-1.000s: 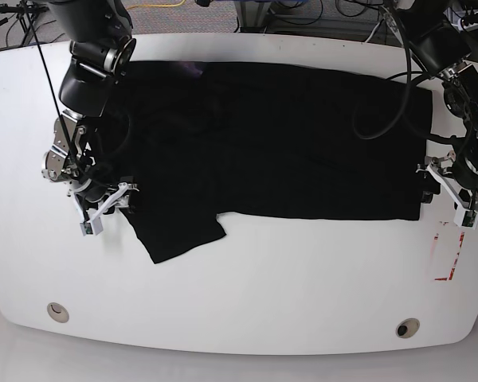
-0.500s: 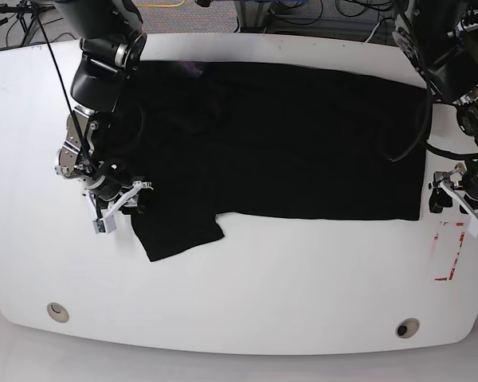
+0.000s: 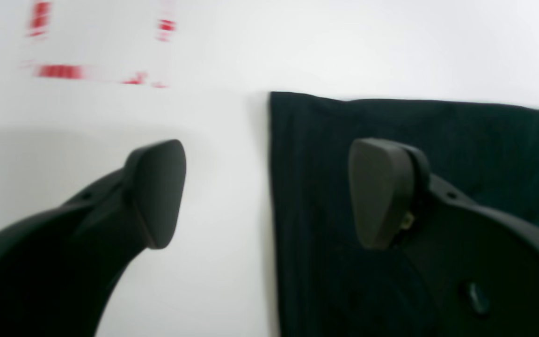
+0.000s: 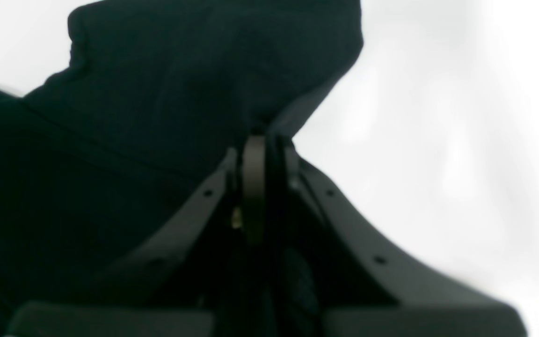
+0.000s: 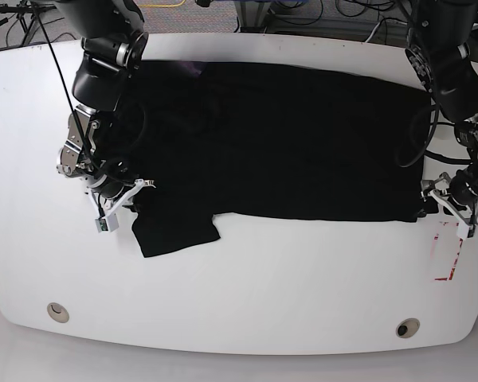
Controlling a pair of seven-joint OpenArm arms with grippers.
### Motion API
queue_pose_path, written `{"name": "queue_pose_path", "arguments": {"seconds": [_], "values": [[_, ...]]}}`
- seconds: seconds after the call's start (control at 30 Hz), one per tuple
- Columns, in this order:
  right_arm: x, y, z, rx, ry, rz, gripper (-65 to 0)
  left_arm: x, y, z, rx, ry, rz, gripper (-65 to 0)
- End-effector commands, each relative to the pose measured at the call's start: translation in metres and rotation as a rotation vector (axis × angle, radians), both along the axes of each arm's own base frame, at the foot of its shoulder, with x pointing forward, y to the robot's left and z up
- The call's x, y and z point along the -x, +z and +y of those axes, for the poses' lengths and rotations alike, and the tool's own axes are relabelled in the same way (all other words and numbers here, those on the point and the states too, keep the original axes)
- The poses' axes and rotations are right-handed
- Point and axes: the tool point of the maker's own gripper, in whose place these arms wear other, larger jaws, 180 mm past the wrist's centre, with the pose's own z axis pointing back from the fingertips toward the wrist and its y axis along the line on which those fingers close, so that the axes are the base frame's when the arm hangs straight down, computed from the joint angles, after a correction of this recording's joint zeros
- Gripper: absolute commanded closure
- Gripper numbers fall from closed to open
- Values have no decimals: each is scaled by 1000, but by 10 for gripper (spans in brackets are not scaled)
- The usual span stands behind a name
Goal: Fold the T-shirt properly
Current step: 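Move both grippers to the shirt's hem side and grasp it, then fold the hem over toward the held edge with both grippers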
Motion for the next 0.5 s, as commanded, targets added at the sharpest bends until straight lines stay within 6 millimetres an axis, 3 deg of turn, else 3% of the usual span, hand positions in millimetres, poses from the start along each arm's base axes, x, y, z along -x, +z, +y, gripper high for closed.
{"name": "queue_pose_path", "arguments": {"seconds": [0.0, 0.47], "values": [[2, -2, -4, 37, 20, 36, -14, -11, 12, 5, 8, 4, -55, -514], [3, 3, -6, 51, 18, 17, -14, -11, -19, -20, 75, -2, -10, -514]]}}
